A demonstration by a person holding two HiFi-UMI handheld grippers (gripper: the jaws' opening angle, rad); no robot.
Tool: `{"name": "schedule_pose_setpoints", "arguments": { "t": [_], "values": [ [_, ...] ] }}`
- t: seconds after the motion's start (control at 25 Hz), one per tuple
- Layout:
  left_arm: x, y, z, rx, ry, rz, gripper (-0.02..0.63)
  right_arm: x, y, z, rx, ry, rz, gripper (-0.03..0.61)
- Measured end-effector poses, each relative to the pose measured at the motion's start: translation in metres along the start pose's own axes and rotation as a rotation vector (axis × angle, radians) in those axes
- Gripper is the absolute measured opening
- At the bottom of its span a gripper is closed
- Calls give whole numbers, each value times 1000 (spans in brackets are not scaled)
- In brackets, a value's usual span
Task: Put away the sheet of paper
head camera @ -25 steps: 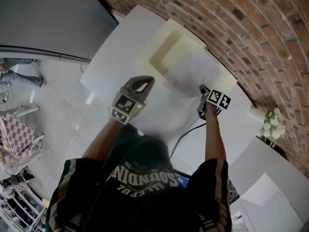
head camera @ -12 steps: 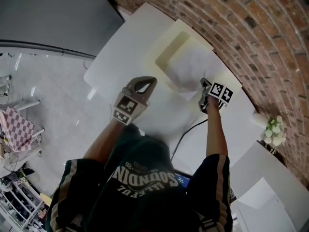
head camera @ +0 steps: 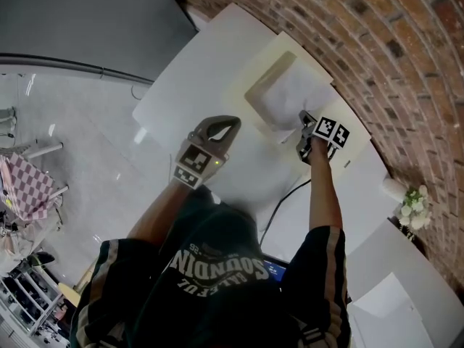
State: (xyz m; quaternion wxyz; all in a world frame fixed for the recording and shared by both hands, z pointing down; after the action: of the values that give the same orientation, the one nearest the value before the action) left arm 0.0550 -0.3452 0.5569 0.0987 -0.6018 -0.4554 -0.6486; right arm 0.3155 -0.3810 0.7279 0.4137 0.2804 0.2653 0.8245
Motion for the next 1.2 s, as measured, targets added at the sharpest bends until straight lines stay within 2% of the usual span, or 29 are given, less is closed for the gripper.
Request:
{"name": "schedule_pose_setpoints", "arguments": {
  "t": [0.96,1.2],
  "values": [
    [10,-24,-29,-33,-31,3,9,-3,40,-32,-35,-20,-8,6],
    [12,-28,-29,-30,-30,2,9,-7,33,-25,26,-33,30,117]
  ]
}}
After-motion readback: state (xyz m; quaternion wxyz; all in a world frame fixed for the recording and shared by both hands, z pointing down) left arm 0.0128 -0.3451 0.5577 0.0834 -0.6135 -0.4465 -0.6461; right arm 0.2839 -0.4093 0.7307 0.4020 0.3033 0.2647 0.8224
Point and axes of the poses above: the fingertips, and each gripper's own axes: y forward along the fingers, z to its right, x out of its underside, the point moved 4 cm from there along -y, backward along the fingers, and after that the axes turned 6 degrees about -x, right-handed, at the moved point
